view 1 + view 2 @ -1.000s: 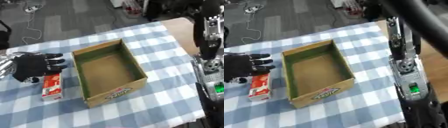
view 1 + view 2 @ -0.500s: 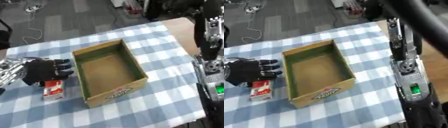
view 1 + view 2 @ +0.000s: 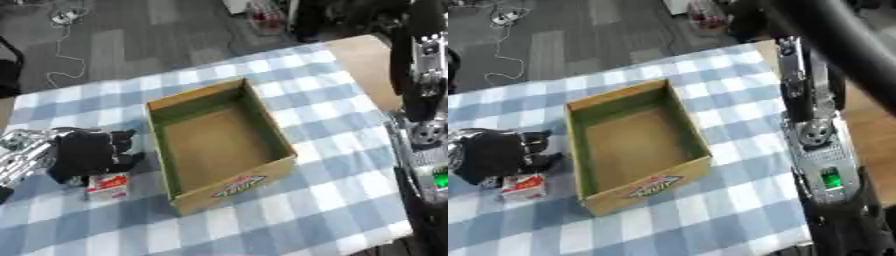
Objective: Pick up objects on the table and place them in the box.
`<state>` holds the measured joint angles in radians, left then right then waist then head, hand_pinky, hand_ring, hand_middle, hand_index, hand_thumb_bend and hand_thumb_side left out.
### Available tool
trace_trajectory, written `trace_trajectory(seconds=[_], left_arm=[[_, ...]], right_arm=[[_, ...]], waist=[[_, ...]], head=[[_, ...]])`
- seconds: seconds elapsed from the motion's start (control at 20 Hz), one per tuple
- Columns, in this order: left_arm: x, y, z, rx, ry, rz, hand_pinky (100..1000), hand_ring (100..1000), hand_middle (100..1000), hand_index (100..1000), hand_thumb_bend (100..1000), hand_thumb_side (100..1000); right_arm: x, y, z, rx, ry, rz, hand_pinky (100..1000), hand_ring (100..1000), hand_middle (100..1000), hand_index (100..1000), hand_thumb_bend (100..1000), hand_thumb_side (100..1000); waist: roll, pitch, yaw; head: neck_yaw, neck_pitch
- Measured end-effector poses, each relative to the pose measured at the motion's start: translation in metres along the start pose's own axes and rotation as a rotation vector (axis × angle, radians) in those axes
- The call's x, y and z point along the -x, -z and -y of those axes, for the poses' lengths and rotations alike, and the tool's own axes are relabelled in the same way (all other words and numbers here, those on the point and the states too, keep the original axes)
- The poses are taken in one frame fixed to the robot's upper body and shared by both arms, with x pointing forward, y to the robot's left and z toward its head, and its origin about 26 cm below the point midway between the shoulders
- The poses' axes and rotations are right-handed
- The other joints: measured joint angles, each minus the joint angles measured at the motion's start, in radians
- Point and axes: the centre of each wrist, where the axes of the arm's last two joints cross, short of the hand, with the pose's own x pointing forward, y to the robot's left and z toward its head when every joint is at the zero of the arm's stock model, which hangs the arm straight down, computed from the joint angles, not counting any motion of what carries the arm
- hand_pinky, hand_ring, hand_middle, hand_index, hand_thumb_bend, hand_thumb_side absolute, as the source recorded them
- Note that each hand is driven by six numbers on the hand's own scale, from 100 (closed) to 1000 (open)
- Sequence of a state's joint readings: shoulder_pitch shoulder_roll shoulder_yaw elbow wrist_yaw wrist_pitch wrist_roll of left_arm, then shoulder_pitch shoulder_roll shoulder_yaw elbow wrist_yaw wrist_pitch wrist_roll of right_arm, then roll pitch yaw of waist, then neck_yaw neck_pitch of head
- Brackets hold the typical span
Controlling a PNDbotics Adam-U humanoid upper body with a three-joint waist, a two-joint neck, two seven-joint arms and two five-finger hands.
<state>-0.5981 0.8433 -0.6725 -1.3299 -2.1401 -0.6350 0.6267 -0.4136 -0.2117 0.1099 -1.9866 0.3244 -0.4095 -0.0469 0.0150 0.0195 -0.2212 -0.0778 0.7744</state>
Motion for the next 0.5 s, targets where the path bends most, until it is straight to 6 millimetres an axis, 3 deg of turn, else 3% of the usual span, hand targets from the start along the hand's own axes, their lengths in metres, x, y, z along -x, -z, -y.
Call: trace_trajectory(seconds=[0.2,0.35,0.5], left_arm=[[-0.007,-0.001,-0.001,-0.045,-0.054,-0.025,217,268,452,491,160,789],[-0.011,-0.005,0.001,-0.065,-0.097,-0.051,100,150,333,443,146,759],[-0.014,-0.009,0.002,-0.081,-0.129,-0.083,100,100,220,431,131,735]], right_arm=[[0.000,0.000,0.000,0.001,0.000,0.001,402,436,495,600,100,1000],[0.000,0.000,0.000,0.003,0.000,0.002,401,436,495,599,100,1000],[0.000,0.000,0.000,0.006,0.000,0.004,401,435,494,598,100,1000]], waist=[[0.000,0.000,0.000],[-0.001,0.000,0.002],[-0.005,0.000,0.004]], head=[[0.000,0.000],[0.000,0.000],[0.000,0.000]])
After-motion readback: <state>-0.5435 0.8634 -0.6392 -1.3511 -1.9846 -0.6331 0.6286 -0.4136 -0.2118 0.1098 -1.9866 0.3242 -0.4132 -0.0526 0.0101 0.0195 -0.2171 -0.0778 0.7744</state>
